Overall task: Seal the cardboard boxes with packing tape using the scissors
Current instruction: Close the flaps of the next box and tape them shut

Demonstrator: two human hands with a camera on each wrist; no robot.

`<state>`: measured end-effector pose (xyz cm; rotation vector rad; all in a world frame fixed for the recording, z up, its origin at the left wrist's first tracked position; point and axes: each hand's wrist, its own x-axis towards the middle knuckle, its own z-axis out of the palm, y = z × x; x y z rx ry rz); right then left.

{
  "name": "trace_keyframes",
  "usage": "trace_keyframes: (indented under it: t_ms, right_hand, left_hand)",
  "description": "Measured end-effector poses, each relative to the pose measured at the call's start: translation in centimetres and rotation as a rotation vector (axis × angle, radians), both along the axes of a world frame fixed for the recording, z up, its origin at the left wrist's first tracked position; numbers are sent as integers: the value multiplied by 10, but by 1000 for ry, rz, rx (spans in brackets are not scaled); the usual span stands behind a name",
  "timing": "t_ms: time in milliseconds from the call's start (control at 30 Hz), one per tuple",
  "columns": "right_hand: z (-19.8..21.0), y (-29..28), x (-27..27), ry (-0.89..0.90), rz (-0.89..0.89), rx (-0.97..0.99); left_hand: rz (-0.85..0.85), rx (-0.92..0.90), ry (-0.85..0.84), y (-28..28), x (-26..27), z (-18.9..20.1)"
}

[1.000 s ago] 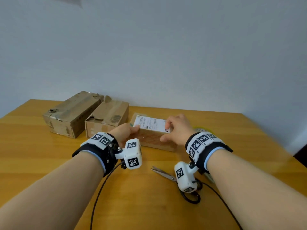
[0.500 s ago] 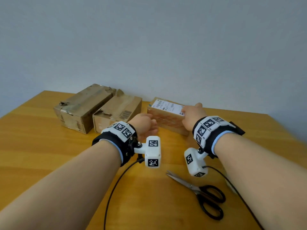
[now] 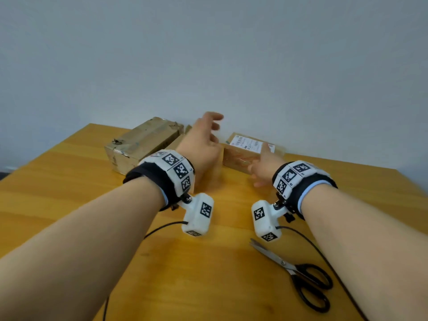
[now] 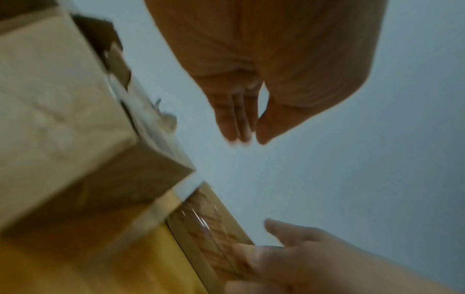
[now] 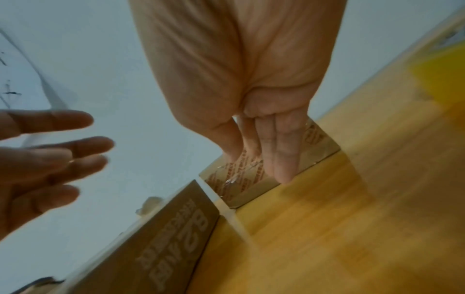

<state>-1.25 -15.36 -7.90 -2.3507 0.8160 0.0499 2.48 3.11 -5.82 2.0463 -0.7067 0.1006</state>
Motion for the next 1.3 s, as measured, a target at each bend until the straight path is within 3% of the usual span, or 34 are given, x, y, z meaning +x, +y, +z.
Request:
trace_keyframes:
  t_ms: [67,100,200,400,533,633,767,1000,1300]
  right_hand:
    - [6,11,-3,-108,80,132]
    - [9,20,-5,-144,104,229]
    - [10,52,-15,-164,169,460]
    - [6,87,-37,-147,274,473]
    - [14,76,-66,-172,109,360]
    - [21,66,-84,-75,8,224]
    - [20,59,-99,16,36,-53]
    - [12,64,-101,-62,62,-18]
    - [9,60,-86,-165,46,139]
  left_hand:
    - [200,73,-137,18,11,5]
    - [305,84,-123,28,16,4]
    - [430,82,109,46,18,-6]
    - [339,-90,426,57,-6,-24]
    - [270,-222,534,58,-22,-25]
    - [170,-235,673,51,-43,-33]
    - [96,-258,754,36,-68,-51]
    - [78,-323,780,20,-71,-62]
    - [-34,-327,683,8,-46,-73]
